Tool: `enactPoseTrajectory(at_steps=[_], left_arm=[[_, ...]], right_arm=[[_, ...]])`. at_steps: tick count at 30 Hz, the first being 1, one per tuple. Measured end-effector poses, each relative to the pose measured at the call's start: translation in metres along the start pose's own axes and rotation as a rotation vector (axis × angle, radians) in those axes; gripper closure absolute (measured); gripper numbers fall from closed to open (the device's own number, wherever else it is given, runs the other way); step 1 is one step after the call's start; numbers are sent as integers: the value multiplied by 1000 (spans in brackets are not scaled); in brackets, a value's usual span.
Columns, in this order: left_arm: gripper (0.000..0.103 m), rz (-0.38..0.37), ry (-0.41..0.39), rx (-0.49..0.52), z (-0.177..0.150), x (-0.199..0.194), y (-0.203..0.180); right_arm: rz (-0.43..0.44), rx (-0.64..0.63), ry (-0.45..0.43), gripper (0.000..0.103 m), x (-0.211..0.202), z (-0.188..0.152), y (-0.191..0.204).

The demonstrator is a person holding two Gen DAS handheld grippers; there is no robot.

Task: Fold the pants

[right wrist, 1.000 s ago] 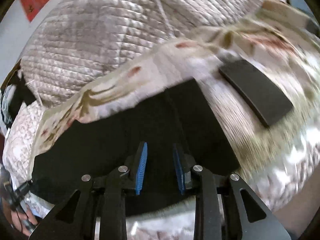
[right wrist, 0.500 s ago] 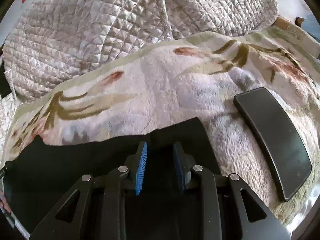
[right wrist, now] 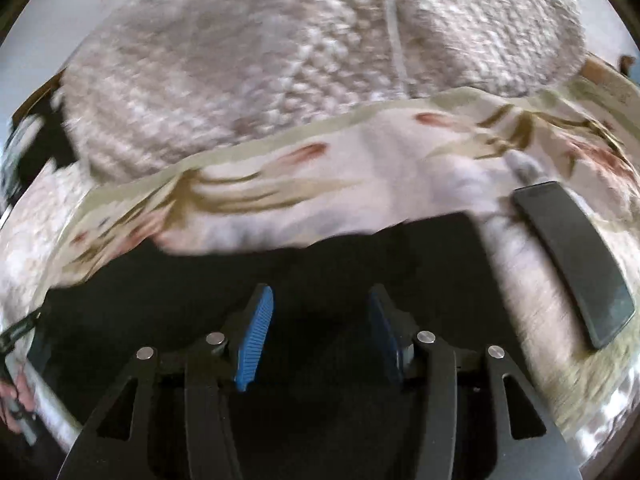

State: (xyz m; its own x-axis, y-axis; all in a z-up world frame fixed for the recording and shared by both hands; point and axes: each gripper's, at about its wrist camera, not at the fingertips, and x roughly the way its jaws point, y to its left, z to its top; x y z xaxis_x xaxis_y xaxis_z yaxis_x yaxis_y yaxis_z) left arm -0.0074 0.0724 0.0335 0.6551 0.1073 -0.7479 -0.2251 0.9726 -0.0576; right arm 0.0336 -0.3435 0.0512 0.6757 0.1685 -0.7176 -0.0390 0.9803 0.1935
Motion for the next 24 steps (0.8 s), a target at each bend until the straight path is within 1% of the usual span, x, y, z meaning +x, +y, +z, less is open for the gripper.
enactPoseTrajectory(at_steps=[4,7,10,11,12,13,14,16,24], left_arm=[[58,-17,5,23,-19,-14,-14],[58,-18,2,44,-34,-23,-22],[57,-23,13,53,-45,-22,-26],[56,-21,23,56,-48,-20,-27],[55,-15,15,64,-52,-19,-28],[53,-10,3,71,-53,-20,-29],[53,-5,-3,74,-54,-20,-29],[50,-7,-7,62,-55,-20,-28],[47,1,-36,57,-59,-19,-30]], right_arm=[[45,-122,9,53,-13,-28,41],[56,-202,7,53,-20,-48,63],[63,-273,7,53,-21,-64,79],[64,-284,25,53,-17,-70,81],[55,-285,52,52,-11,-74,81],[52,-287,59,50,-7,-76,80],[55,-285,43,50,-8,-77,80],[60,-279,42,48,-7,-78,78],[71,-274,7,40,-7,-84,80]])
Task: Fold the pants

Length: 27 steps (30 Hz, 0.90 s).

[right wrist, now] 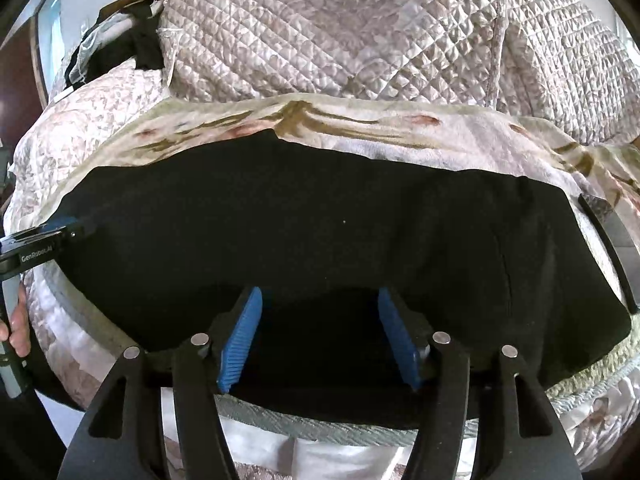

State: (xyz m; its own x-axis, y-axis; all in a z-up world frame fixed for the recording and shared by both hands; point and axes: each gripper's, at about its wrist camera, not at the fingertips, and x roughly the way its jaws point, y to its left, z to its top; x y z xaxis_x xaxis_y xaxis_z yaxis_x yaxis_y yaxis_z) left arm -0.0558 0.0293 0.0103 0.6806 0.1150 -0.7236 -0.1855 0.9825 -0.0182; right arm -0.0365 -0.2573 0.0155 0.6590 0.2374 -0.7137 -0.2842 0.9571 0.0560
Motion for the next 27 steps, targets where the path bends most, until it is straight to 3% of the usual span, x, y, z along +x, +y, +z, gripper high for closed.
enactPoseTrajectory(at_steps=[6,11,18,24,27], left_arm=[[46,-3,-3,0,0,0,-1],[46,-4,-2,-4,0,-1,-1],[46,25,-24,-31,2,-7,5],[46,32,-6,-18,0,-3,6],[46,27,-4,-19,1,-4,6]], right_arm=[[1,-4,-4,29,2,0,4],[-47,-12,7,29,-2,5,10],[-45,3,-68,40,-20,8,16],[-42,29,11,42,-5,4,12],[-34,44,3,42,-7,4,11]])
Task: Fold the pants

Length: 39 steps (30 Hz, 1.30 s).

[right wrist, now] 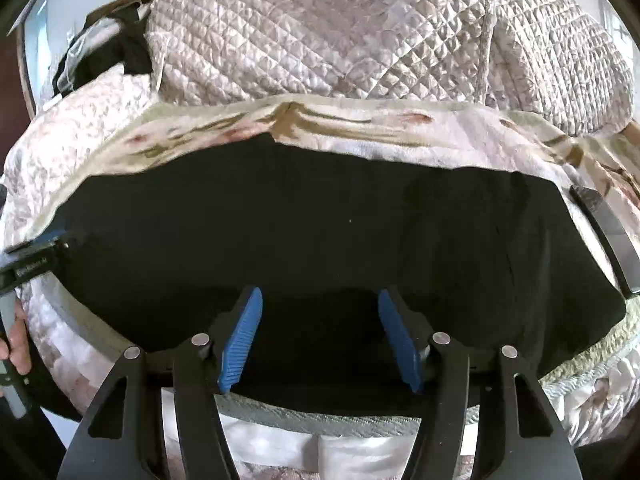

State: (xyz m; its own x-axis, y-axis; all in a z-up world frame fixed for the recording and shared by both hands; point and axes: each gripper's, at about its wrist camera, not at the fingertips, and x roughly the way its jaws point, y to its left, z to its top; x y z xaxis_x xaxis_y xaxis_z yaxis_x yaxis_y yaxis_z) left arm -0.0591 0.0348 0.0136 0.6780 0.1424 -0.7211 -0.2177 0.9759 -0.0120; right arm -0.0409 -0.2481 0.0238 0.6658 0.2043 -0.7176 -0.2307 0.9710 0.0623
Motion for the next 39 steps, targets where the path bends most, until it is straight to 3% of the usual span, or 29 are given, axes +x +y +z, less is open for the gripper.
enactPoseTrajectory(at_steps=[5,8,12,25,28,32,35,39], left_arm=[[46,39,-27,-3,3,-4,8],[46,77,-6,-25,4,1,19],[46,82,-9,-33,7,-2,25],[45,98,-4,-62,31,-4,68],[37,108,-17,-62,38,-1,80],[36,132,5,-92,37,11,98],[34,90,51,-134,30,25,108],[32,85,23,-123,27,27,106]], right_arm=[[-17,33,-36,42,-8,3,-11],[-45,65,19,42,3,1,-23],[-29,67,-24,42,-7,3,-22],[102,17,-5,42,-1,25,2],[131,-27,4,42,3,28,14],[148,-72,12,42,8,29,24],[163,-93,16,42,13,32,29],[183,-100,25,42,21,30,33]])
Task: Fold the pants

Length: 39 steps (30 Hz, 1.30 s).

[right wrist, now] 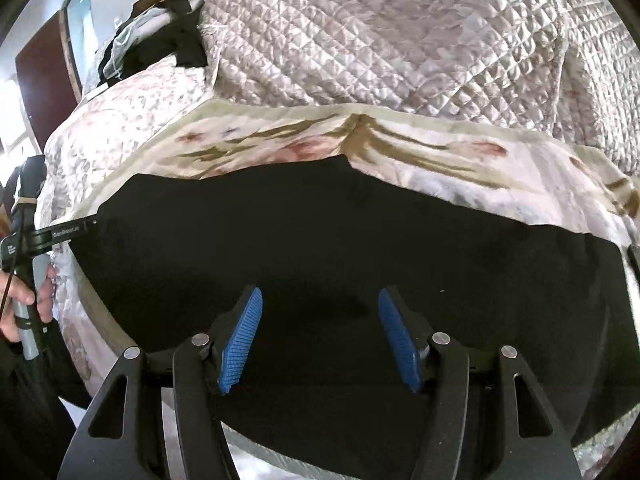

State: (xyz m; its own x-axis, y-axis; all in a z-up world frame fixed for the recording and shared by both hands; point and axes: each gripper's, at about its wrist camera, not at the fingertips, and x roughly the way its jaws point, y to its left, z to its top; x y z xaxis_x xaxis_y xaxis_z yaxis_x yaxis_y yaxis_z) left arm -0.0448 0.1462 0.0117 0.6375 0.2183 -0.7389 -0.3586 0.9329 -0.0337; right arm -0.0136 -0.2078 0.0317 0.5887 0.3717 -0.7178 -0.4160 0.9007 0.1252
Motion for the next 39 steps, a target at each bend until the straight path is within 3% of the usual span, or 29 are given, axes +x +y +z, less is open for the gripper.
enactPoseTrajectory(at_steps=[2,7,9,10,19,28,35,38,39], left_arm=[[35,6,-6,9,0,1,-3],[80,-45,-13,48,-1,-2,-16],[93,-73,-4,44,2,-2,-18],[94,-94,5,31,3,-3,-19],[94,-336,13,-6,20,-39,-58],[94,-578,89,87,18,-49,-179],[94,-667,224,193,-17,-29,-258],[91,-703,269,176,-24,-26,-261],[83,-723,264,171,-23,-30,-258]], right_arm=[[11,12,7,42,3,-2,-2],[27,42,-12,42,0,-4,-7],[33,55,-15,42,-1,-4,-9],[35,60,-18,42,-2,-4,-10],[44,136,-74,42,-23,-4,-28],[7,260,-134,42,-49,-9,-67],[-17,372,-143,42,-58,-18,-97],[-12,387,-141,42,-57,-18,-101],[-7,387,-144,42,-56,-18,-101]])
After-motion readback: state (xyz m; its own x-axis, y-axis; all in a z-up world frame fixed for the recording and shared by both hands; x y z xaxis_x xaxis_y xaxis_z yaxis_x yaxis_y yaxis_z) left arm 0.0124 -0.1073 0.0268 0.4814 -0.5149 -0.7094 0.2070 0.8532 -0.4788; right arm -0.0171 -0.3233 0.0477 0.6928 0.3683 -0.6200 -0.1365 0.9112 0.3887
